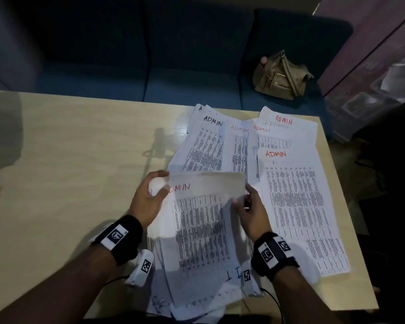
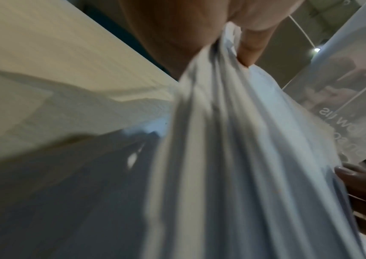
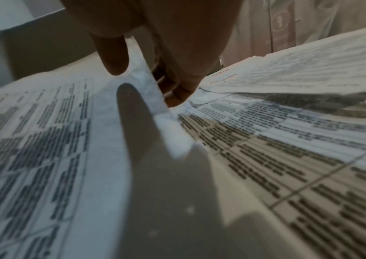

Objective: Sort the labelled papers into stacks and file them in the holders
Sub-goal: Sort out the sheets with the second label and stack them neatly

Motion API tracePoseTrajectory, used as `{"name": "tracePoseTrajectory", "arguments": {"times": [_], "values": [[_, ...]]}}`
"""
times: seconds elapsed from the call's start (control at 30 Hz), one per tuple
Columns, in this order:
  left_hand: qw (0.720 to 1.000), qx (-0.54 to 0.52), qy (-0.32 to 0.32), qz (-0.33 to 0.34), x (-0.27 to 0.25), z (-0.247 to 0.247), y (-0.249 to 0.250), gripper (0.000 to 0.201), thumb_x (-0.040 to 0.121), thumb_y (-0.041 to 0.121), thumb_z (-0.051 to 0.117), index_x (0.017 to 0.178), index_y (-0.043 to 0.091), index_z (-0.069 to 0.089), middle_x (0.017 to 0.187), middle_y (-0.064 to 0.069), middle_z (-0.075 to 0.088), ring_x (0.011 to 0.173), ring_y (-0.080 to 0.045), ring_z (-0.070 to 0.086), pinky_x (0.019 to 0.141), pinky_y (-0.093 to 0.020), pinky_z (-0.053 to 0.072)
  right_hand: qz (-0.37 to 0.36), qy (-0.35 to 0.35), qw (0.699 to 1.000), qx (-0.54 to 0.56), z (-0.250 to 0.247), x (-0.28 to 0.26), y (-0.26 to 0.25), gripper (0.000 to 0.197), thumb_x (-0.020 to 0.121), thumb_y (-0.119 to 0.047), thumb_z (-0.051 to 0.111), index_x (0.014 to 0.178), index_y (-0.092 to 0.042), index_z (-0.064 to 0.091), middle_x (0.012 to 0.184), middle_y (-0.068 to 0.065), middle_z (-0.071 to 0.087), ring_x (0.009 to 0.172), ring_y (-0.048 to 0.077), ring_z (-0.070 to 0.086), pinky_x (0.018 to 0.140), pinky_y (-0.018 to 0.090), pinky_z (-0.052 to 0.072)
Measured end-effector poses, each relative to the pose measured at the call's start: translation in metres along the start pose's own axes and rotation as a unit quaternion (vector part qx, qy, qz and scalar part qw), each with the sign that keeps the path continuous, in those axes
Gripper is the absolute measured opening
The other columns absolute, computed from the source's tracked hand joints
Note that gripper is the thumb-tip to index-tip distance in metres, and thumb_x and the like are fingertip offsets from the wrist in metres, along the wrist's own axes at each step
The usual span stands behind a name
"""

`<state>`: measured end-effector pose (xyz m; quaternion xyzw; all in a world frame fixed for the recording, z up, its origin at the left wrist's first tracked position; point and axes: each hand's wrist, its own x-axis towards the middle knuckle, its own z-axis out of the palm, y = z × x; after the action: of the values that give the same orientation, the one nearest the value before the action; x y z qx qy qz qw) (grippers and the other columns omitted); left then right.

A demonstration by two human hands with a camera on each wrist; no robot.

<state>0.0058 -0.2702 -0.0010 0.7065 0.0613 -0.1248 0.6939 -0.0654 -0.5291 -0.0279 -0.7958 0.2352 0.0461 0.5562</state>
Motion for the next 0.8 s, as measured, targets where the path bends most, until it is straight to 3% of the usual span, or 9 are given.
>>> {"name": "tracePoseTrajectory", "arguments": {"times": [0.1,0.2,0.33,0.4,0.47,0.5,0.57,0.67,0.8], "values": [[0.999,0.037,-0.027,0.0,-0.006,-0.001,0.0,0.03,0.082,0.006,0.072,0.105,0.021,0.058,0.114,0.012,0.063,0.096,0.003,0.063,0.077,-0.008,0.048,-0.021,0.02,0.998,-0.056,0.007,-0.001,-0.006,0.067,0.084,-0.043,0.065,0.14,-0.019,0.038,0.13,0.003,0.056,0.118,0.021,0.054,0.094,0.033,0.047],[0.993,0.057,-0.104,-0.022,-0.014,0.003,-0.003,0.033,0.079,0.004,0.075,0.103,0.018,0.057,0.113,0.01,0.064,0.096,-0.001,0.067,0.076,-0.015,0.052,-0.094,0.036,0.995,-0.026,0.006,0.004,-0.017,0.082,0.08,-0.041,0.07,0.147,-0.027,0.025,0.136,0.0,0.047,0.126,0.01,0.042,0.105,0.027,0.036],[0.987,0.101,-0.123,0.001,-0.021,0.005,-0.008,0.036,0.088,0.003,0.065,0.095,0.037,0.058,0.11,0.02,0.065,0.103,0.001,0.062,0.084,-0.017,0.048,-0.139,-0.015,0.986,-0.087,0.0,0.012,-0.025,0.041,0.081,-0.053,0.063,0.119,-0.039,0.058,0.113,-0.004,0.05,0.107,0.002,0.051,0.092,0.023,0.044],[0.987,0.091,-0.13,0.005,-0.026,0.007,-0.009,0.037,0.087,0.01,0.067,0.098,0.043,0.055,0.116,0.017,0.061,0.103,0.002,0.062,0.077,-0.015,0.048,-0.139,-0.035,0.983,-0.114,-0.001,0.014,-0.026,0.021,0.083,-0.039,0.068,0.102,-0.03,0.068,0.109,-0.002,0.048,0.1,-0.001,0.052,0.087,0.015,0.042],[0.986,0.062,-0.152,-0.01,-0.03,0.01,-0.016,0.055,0.078,0.029,0.077,0.117,0.049,0.045,0.132,0.011,0.053,0.112,-0.004,0.06,0.083,-0.02,0.051,-0.113,-0.018,0.984,-0.134,0.0,0.017,-0.025,0.018,0.085,-0.025,0.069,0.102,-0.021,0.066,0.109,-0.005,0.051,0.097,-0.003,0.053,0.088,0.007,0.039],[0.986,0.06,-0.158,-0.015,-0.032,0.011,-0.024,0.074,0.074,0.034,0.08,0.13,0.05,0.035,0.14,0.014,0.045,0.12,-0.001,0.054,0.091,-0.022,0.049,-0.092,-0.001,0.986,-0.142,0.001,0.019,-0.025,0.019,0.087,-0.021,0.067,0.105,-0.019,0.064,0.111,-0.006,0.055,0.099,0.002,0.055,0.09,0.011,0.04],[0.985,0.077,-0.153,-0.034,-0.035,0.016,-0.038,0.092,0.076,0.029,0.079,0.145,0.044,0.02,0.148,0.023,0.031,0.131,0.006,0.038,0.101,-0.02,0.041,-0.046,0.018,0.989,-0.136,0.001,0.021,-0.025,0.02,0.091,-0.019,0.061,0.111,-0.018,0.062,0.11,-0.005,0.061,0.102,0.008,0.055,0.088,0.018,0.04],[0.975,0.183,-0.107,-0.065,-0.033,0.019,-0.057,0.058,0.089,0.019,0.065,0.139,0.033,0.038,0.138,0.015,0.049,0.132,-0.012,0.043,0.101,-0.023,0.037,-0.016,0.032,0.998,-0.058,-0.01,0.022,-0.024,0.021,0.094,-0.026,0.057,0.115,-0.022,0.061,0.108,-0.008,0.061,0.095,0.008,0.057,0.079,0.017,0.049],[0.958,0.269,-0.05,-0.089,-0.011,0.012,-0.061,0.054,0.093,0.019,0.06,0.144,0.015,0.041,0.143,-0.004,0.049,0.13,-0.023,0.047,0.105,-0.031,0.037,0.037,0.201,0.978,-0.035,-0.075,0.038,0.002,0.023,0.092,-0.02,0.06,0.114,-0.027,0.061,0.122,-0.003,0.056,0.11,0.018,0.055,0.094,0.037,0.048]]}}
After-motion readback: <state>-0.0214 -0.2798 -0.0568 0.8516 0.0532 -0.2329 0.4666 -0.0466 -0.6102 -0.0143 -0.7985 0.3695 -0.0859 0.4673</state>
